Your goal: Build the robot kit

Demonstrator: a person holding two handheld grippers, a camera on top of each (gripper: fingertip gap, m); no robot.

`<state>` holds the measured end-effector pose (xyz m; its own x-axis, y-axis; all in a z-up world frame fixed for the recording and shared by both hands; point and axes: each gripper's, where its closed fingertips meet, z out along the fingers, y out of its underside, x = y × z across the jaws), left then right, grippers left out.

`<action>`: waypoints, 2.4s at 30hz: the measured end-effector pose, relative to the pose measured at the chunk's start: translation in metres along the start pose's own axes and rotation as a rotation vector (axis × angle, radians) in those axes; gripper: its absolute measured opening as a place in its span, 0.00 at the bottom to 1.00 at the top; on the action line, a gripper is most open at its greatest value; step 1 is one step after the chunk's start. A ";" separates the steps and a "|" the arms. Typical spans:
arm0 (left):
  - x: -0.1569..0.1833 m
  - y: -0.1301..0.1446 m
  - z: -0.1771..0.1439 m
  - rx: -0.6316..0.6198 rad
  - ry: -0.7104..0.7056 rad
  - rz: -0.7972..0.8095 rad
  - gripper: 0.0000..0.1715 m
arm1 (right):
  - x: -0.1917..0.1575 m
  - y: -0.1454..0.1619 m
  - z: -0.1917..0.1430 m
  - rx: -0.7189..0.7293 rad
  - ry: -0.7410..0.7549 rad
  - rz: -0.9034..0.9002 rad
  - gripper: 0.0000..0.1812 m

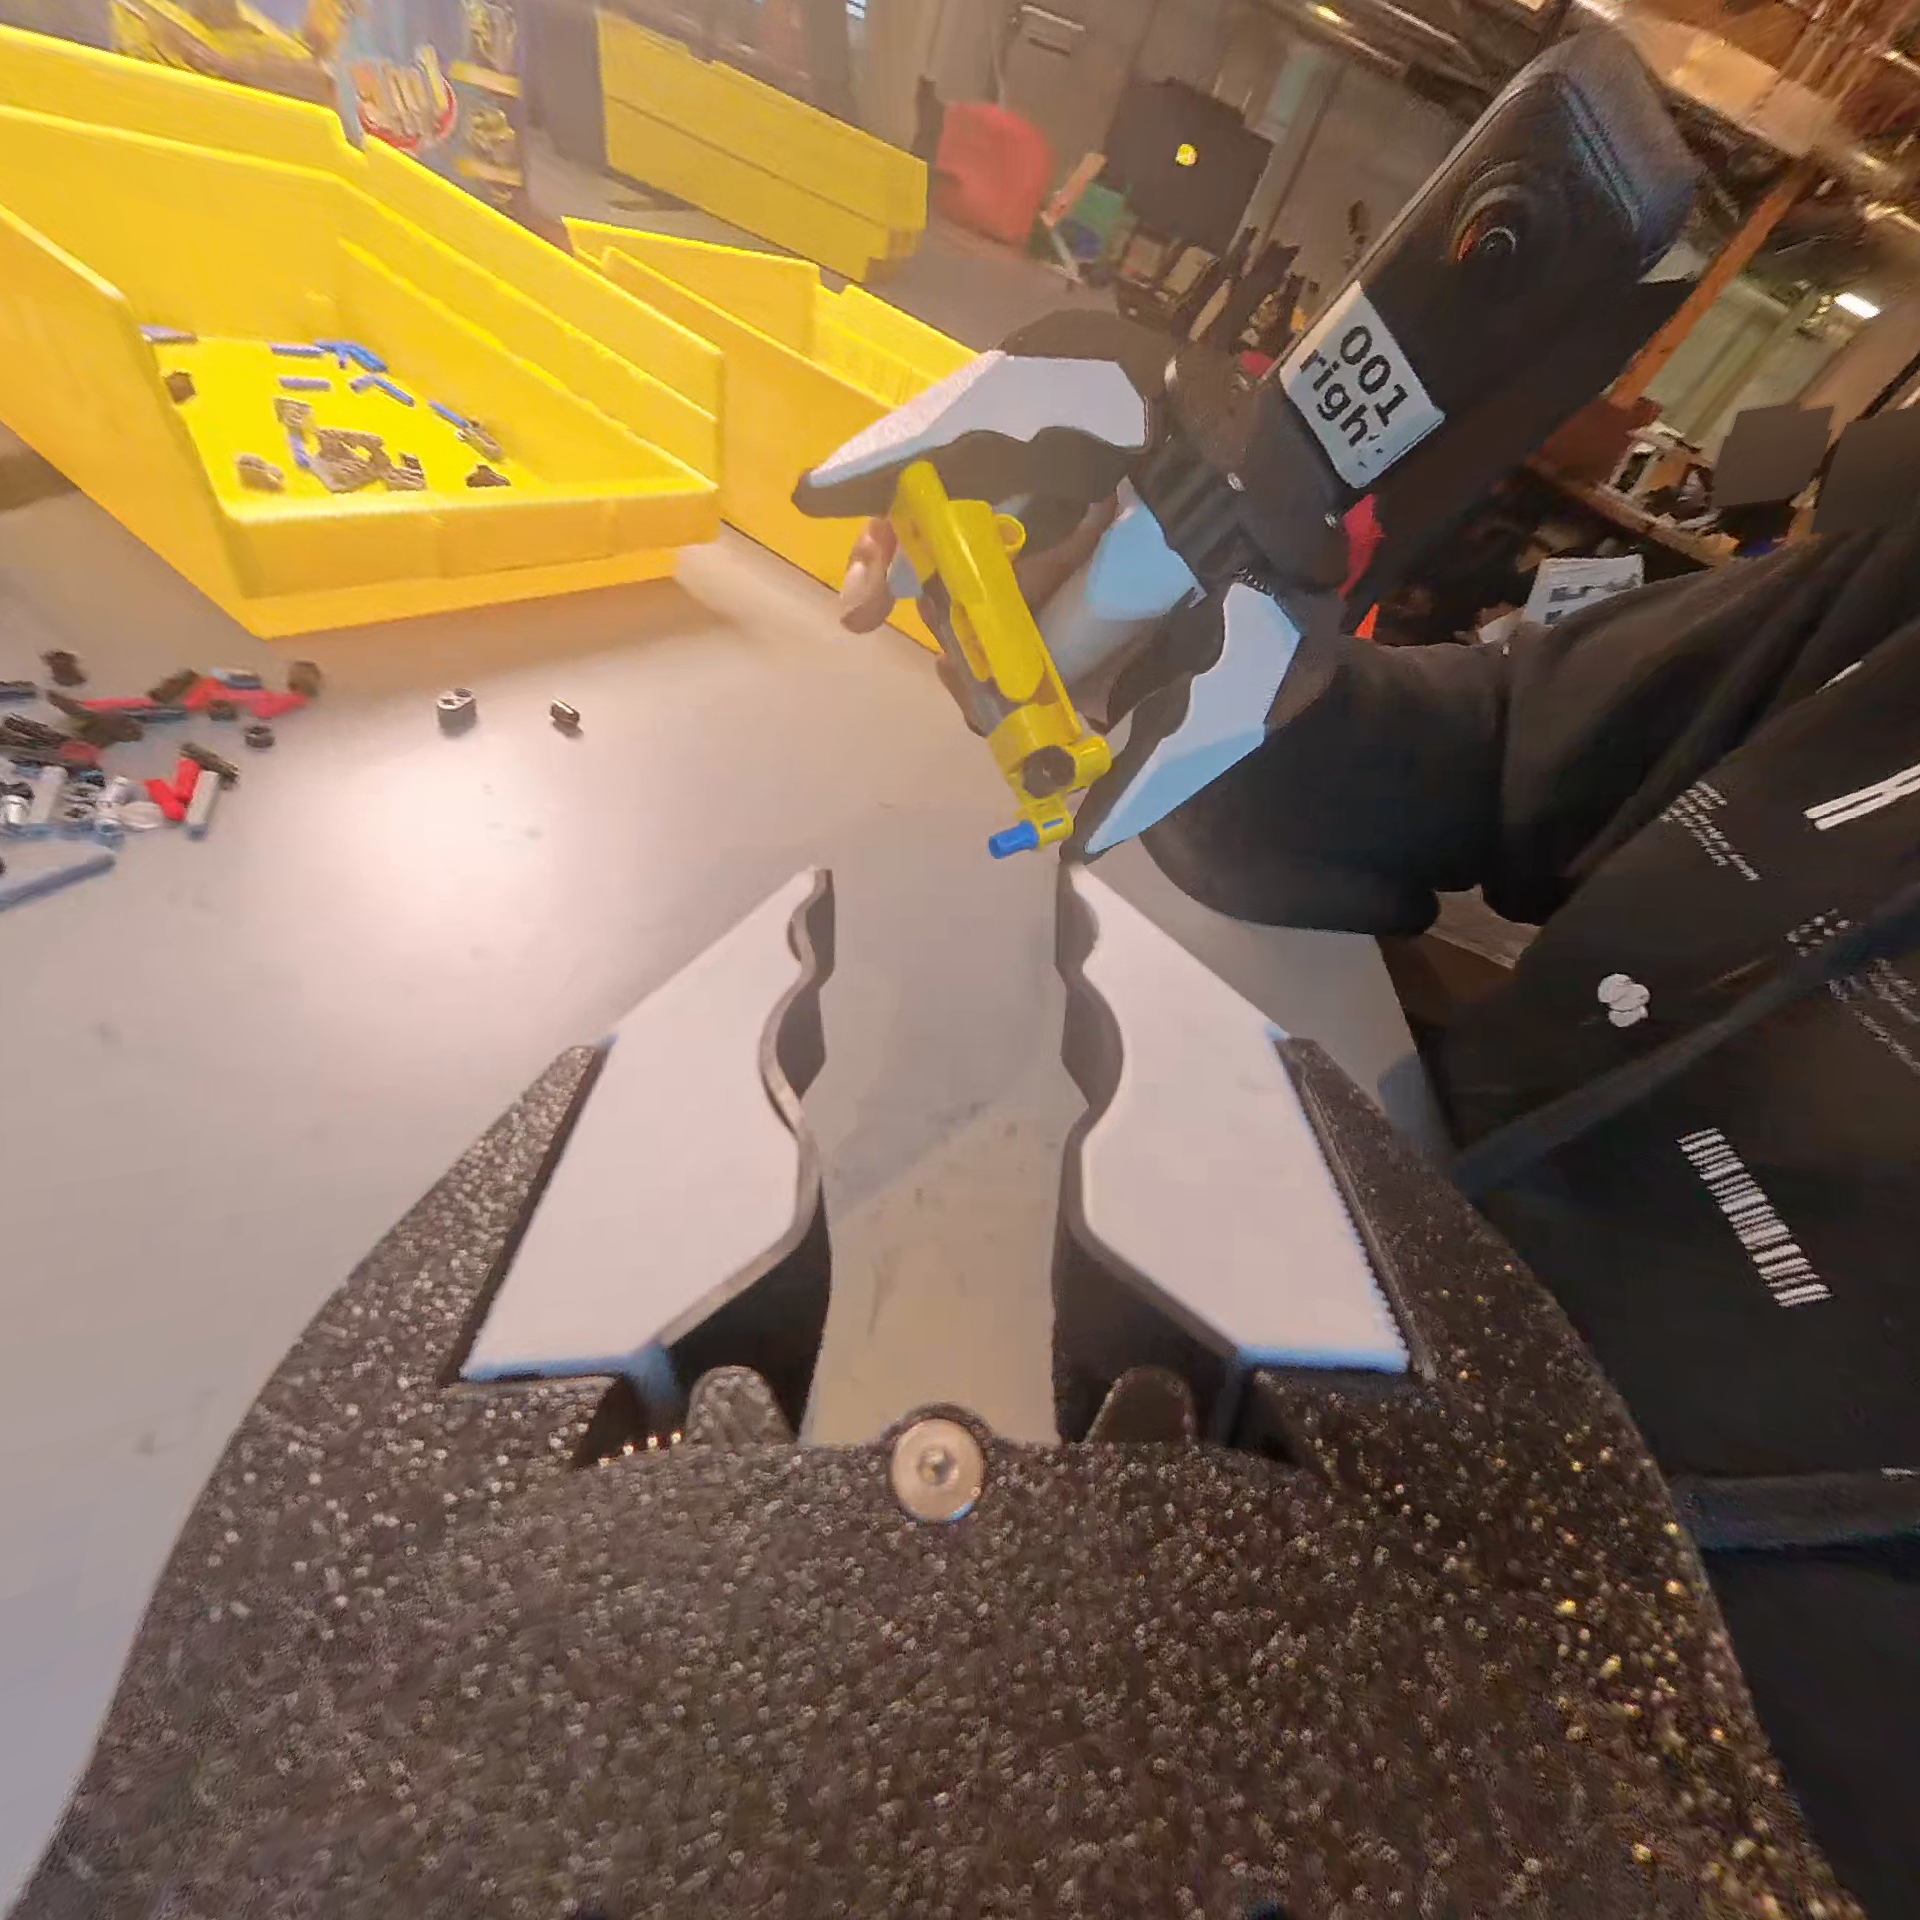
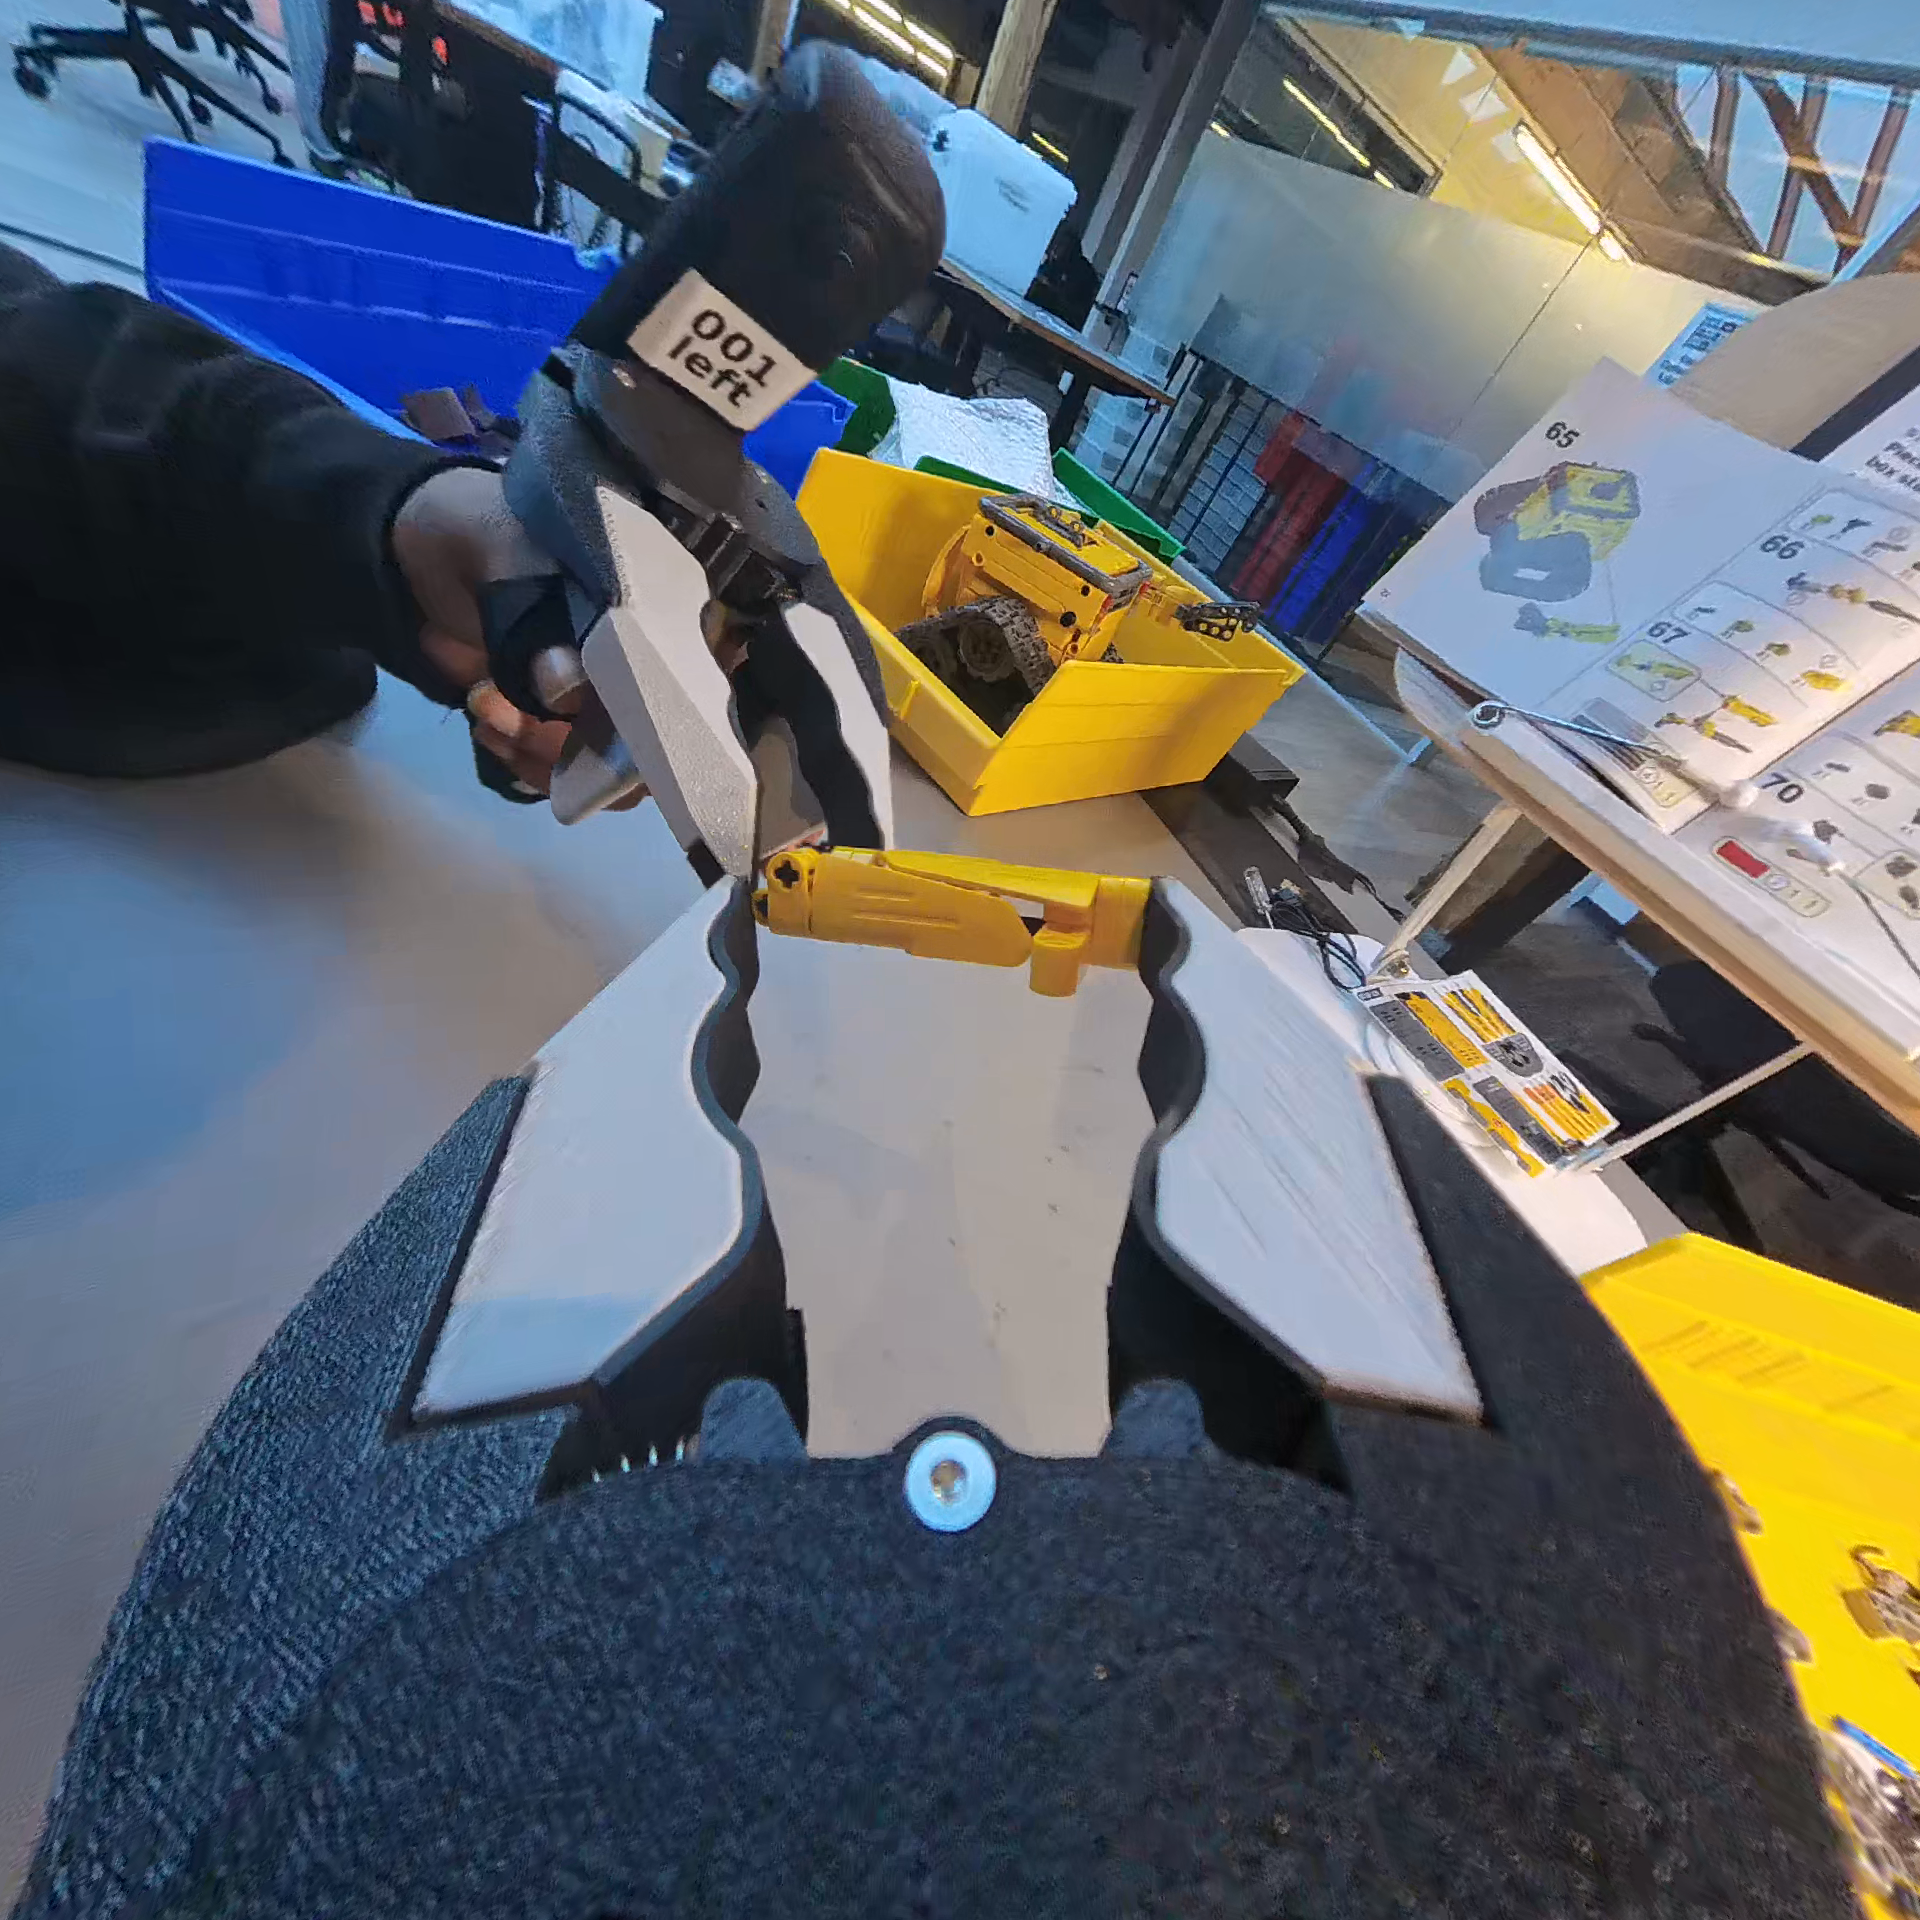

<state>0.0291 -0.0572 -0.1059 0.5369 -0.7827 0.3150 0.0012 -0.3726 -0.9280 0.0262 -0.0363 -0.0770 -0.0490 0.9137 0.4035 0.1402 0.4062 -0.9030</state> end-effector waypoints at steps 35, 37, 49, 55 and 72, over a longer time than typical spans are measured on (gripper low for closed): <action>0.029 -0.024 0.010 0.225 0.383 -0.523 0.16 | -0.033 -0.003 0.012 -0.024 -0.007 -0.235 0.42; 0.026 -0.024 0.007 0.215 0.353 -0.495 0.18 | -0.031 0.001 0.012 -0.039 -0.013 -0.208 0.41; 0.020 -0.003 0.013 0.076 0.219 -0.365 0.09 | -0.040 0.013 0.010 -0.080 -0.098 -0.186 0.41; 0.021 0.000 0.016 0.087 0.251 -0.420 0.09 | -0.042 0.018 0.008 -0.084 -0.114 -0.217 0.42; 0.039 -0.013 0.013 0.179 0.455 -0.563 0.09 | -0.047 -0.001 0.002 -0.005 -0.125 -0.202 0.44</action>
<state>0.0606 -0.0764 -0.0844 0.0126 -0.6410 0.7674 0.3316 -0.7214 -0.6080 0.0259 -0.0792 -0.0955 -0.1981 0.8085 0.5541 0.1198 0.5811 -0.8050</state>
